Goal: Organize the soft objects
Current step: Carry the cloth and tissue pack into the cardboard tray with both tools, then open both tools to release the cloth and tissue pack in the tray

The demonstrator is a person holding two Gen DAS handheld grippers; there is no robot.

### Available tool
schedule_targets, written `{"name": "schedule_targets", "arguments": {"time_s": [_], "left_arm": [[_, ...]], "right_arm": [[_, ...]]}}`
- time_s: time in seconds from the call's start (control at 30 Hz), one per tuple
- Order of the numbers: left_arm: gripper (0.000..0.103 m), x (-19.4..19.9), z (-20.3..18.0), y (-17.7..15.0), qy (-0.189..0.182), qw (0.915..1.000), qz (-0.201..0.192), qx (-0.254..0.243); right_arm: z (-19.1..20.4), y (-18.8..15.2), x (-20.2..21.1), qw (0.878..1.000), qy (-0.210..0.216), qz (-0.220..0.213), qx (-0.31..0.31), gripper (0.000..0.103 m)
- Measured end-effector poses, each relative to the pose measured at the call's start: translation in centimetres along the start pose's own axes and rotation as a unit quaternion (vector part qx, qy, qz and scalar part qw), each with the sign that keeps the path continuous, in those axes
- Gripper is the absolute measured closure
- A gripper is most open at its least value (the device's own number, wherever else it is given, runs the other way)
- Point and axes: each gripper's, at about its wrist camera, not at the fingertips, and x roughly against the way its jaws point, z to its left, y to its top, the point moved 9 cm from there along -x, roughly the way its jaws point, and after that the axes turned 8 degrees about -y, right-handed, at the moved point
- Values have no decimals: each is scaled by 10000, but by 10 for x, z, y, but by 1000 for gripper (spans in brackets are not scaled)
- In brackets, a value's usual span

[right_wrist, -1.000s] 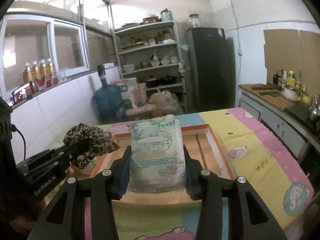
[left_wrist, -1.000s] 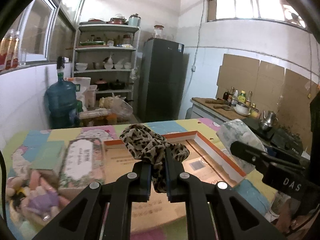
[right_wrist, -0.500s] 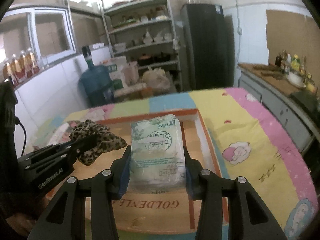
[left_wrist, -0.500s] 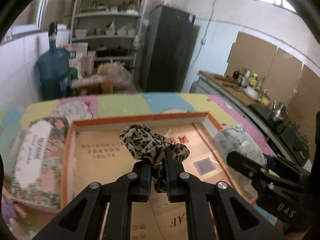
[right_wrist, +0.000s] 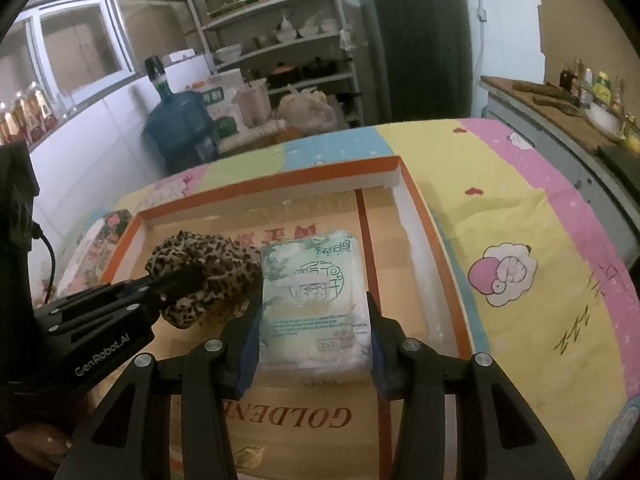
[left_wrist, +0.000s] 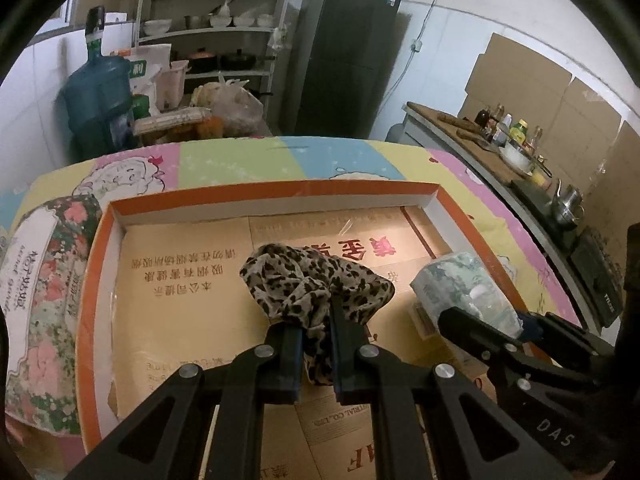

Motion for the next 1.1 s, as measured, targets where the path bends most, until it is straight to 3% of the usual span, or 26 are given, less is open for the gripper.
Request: {"name": "schedule_targets", "arguments": {"time_s": [0.17, 0.3, 0.4, 0.5, 0.63, 0.7, 0.73, 0.9, 1.1], "left_arm": [[84, -3, 4, 0, -30, 9998, 122, 146], [51, -3, 4, 1, -125, 9996, 186, 184], [42, 1, 5, 2, 22, 9998, 144, 96], [40, 10, 3, 4, 296, 9995, 14, -128], [38, 22, 0, 6, 379, 9989, -109, -266], [32, 31, -2, 10, 434, 9982, -234, -337], [28, 38, -1, 12, 478, 9976, -332, -368], [25, 70, -2, 21, 587, 9934, -851, -487], [19, 95, -4, 20, 773, 9890, -936, -850]], "right_arm": [[0, -3, -7, 9999, 60, 108, 16, 56], [-2, -4, -12, 9996, 203, 161, -59, 53], [-3, -5, -12, 9996, 228, 127, -75, 52], [-1, -5, -8, 9997, 224, 79, -35, 49], [1, -4, 1, 9997, 213, -70, 28, 43], [1, -2, 7, 9997, 169, -166, 34, 39], [0, -1, 11, 9996, 136, -225, 38, 39], [-1, 1, 28, 9991, 34, -427, 33, 38], [7, -2, 64, 9942, -378, -1000, 142, 38]]}}
